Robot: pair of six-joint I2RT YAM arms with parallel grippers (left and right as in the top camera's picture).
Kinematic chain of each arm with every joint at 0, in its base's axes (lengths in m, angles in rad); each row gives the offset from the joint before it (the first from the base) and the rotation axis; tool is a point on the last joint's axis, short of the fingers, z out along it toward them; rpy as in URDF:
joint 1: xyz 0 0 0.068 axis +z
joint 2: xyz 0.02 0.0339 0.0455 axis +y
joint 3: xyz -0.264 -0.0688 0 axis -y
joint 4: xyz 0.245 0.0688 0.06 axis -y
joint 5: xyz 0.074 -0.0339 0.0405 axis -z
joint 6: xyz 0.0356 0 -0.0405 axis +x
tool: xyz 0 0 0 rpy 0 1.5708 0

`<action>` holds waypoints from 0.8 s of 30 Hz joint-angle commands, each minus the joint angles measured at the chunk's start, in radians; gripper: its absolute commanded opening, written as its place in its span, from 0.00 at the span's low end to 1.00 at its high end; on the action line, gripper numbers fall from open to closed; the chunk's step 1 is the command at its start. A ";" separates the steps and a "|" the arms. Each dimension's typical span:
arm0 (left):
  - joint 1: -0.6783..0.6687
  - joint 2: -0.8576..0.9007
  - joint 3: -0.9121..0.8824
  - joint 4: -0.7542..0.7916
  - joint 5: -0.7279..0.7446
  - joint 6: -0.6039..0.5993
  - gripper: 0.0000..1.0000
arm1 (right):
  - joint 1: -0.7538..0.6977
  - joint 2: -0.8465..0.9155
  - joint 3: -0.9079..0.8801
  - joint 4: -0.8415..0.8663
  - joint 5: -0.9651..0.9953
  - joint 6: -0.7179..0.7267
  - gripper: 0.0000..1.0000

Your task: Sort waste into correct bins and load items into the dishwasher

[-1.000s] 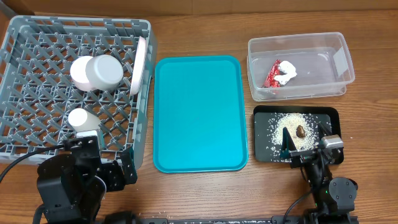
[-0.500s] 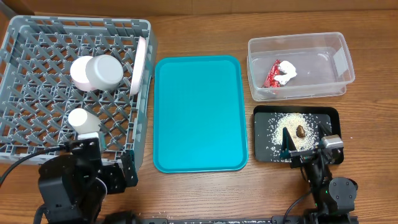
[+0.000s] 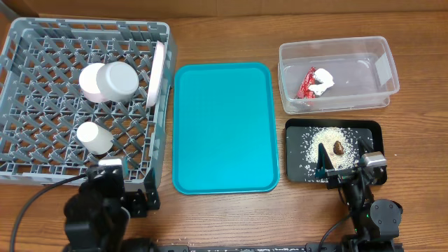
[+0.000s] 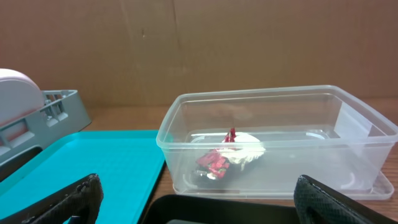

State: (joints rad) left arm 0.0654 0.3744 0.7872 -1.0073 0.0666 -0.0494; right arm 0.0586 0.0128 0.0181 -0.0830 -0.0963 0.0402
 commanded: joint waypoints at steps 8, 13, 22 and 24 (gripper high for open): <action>-0.134 -0.266 -0.496 0.596 0.017 -0.019 1.00 | -0.004 -0.007 -0.010 0.006 0.009 -0.007 1.00; -0.138 -0.354 -0.682 0.929 0.061 -0.025 1.00 | -0.004 -0.007 -0.010 0.006 0.009 -0.007 1.00; -0.138 -0.371 -0.782 0.988 0.042 0.005 1.00 | -0.004 -0.007 -0.010 0.006 0.009 -0.007 1.00; -0.138 -0.370 -0.782 0.938 0.034 0.005 1.00 | -0.004 -0.007 -0.010 0.006 0.009 -0.007 1.00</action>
State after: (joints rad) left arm -0.0662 0.0135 0.0116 -0.0273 0.1120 -0.0525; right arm 0.0586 0.0128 0.0181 -0.0814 -0.0967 0.0368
